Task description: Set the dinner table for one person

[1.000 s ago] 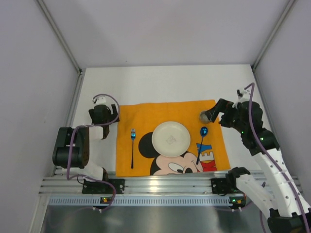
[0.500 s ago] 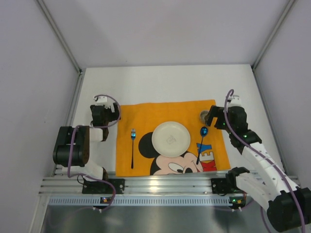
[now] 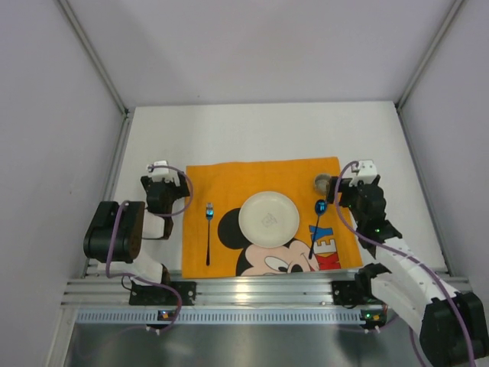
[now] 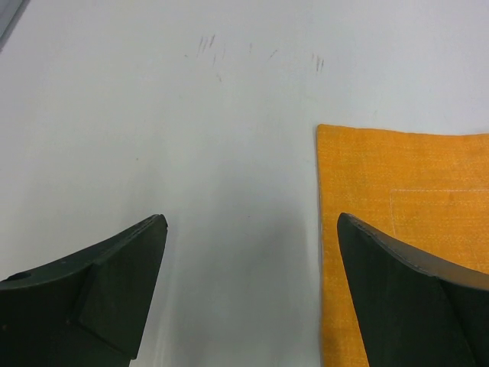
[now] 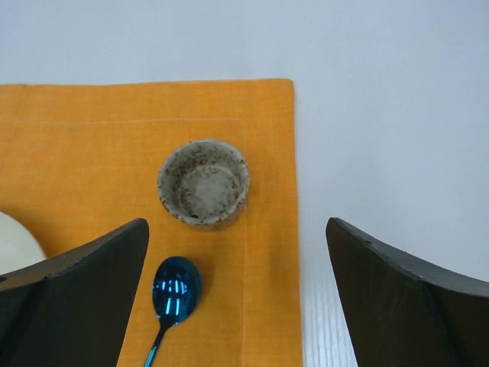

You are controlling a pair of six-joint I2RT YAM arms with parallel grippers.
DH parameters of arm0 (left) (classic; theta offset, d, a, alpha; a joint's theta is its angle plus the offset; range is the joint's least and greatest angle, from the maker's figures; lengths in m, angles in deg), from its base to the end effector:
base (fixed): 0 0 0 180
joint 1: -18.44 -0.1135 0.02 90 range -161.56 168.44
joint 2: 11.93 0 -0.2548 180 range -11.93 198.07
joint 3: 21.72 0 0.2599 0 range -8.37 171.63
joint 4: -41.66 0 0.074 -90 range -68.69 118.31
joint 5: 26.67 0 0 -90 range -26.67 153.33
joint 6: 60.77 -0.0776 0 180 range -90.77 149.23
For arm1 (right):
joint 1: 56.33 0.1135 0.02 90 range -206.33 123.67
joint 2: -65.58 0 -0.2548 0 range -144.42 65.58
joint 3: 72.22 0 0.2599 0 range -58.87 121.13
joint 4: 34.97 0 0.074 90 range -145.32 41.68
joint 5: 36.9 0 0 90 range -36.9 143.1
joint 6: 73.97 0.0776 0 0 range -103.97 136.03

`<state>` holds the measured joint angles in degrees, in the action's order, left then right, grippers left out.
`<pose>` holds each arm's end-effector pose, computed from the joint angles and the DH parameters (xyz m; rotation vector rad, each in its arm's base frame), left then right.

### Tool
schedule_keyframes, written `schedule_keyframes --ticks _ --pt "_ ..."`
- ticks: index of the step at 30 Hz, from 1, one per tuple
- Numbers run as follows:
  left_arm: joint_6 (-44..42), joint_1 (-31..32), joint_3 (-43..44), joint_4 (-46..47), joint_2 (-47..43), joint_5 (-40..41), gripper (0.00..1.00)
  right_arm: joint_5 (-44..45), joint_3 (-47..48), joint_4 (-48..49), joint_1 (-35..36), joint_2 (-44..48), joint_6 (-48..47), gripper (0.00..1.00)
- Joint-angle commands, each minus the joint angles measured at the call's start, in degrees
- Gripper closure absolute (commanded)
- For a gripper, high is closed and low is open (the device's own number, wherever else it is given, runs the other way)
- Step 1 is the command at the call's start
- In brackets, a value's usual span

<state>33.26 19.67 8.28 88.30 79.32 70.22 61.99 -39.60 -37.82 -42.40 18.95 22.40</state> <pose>0.2969 0.0029 0.1023 -0.1293 1.8196 0.0450 0.2372 0.0465 0.1921 -0.0156 1.8626 0.1008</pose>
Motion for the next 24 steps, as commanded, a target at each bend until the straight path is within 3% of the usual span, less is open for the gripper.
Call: schedule_keyframes --ticks 1,4,6,9,11,14,16,24 --pt "-0.69 0.08 0.93 4.26 -0.98 0.49 0.01 -0.78 -4.74 16.07 -2.75 -3.63 -5.93 0.0" --pt "-0.69 0.08 0.85 4.26 -0.98 0.49 0.01 -0.62 -7.92 26.82 -5.57 -11.44 -5.41 0.0" --pt "-0.69 0.17 0.85 4.35 -0.89 0.57 0.02 0.08 -4.88 33.06 -8.55 -18.91 -5.84 0.0" --pt "-0.69 0.08 0.85 4.26 -0.89 0.49 0.01 -6.85 -1.7 45.42 -11.9 -29.02 -8.65 0.0" --pt "-0.69 0.08 0.85 4.26 -0.98 0.49 0.02 -7.13 0.76 43.64 -13.49 -34.72 -6.73 0.0" --pt "-0.69 0.08 0.85 4.35 -1.07 0.49 0.02 -7.21 -0.97 48.26 -14.64 -35.01 -7.84 0.0" --pt "-0.69 0.08 0.85 4.35 -0.98 0.49 0.02 -8.18 -7.03 61.82 -14.37 -36.94 -8.48 0.0" --pt "-0.69 0.08 0.85 4.35 -0.89 0.57 0.01 -9.06 -5.29 57.09 -14.37 -36.34 -8.92 0.0"
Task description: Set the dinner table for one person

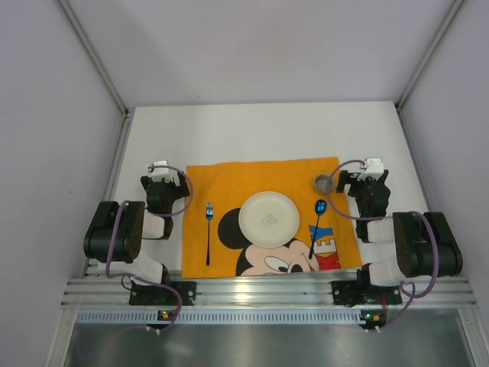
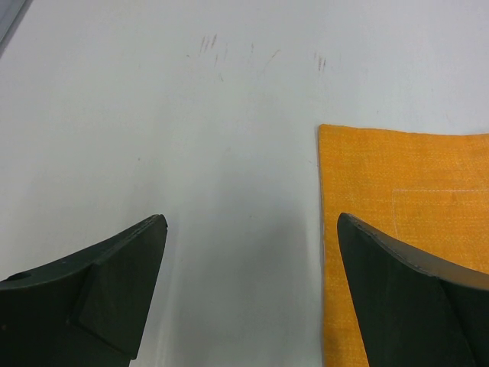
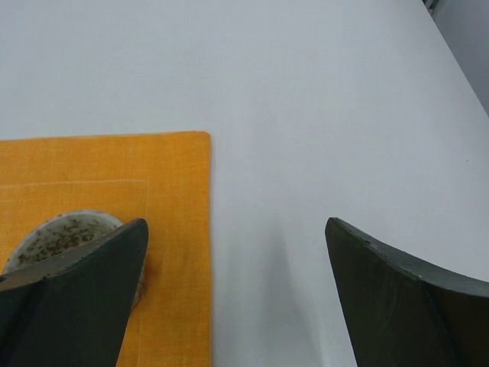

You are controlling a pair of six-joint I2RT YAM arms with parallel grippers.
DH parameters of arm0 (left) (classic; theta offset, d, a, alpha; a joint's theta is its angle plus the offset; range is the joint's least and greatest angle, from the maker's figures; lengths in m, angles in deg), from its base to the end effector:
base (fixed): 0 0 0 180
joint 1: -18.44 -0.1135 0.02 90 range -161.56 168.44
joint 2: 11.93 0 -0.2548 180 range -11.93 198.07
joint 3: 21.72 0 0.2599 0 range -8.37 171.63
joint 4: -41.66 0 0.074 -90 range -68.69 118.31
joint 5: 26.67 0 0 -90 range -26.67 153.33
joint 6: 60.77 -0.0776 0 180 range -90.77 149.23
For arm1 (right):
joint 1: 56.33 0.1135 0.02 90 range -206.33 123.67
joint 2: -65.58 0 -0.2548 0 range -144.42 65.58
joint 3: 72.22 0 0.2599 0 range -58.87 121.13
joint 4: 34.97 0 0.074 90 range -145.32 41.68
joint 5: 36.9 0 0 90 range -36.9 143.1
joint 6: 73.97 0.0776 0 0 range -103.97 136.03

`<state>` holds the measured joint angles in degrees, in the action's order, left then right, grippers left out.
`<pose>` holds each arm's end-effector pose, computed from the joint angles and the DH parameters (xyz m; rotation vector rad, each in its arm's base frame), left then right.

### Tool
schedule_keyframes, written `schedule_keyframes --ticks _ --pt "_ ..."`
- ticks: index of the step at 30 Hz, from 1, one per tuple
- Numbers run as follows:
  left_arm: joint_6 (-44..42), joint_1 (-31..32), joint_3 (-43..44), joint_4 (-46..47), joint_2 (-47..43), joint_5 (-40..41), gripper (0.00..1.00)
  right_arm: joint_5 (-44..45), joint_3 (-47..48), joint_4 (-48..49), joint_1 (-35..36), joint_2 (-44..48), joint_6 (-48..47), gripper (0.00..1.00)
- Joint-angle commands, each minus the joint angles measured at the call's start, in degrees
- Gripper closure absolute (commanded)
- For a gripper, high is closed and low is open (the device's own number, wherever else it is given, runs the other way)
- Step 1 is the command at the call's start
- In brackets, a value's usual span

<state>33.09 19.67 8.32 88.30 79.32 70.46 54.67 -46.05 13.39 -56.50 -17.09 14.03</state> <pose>0.2970 0.0033 0.1025 -0.1295 1.8188 0.0508 0.2810 -0.0030 0.1280 -0.0070 1.7131 -0.0516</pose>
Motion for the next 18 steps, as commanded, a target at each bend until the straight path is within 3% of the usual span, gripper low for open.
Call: schedule_keyframes --ticks 1,18 --pt "-0.52 0.08 0.8 4.35 -0.89 0.33 0.02 -1.74 1.16 5.87 -0.28 -0.29 -0.55 0.0" --pt "-0.52 0.08 0.8 4.35 -1.07 0.33 0.02 -1.74 1.51 5.44 -0.28 -0.38 -0.02 0.0"
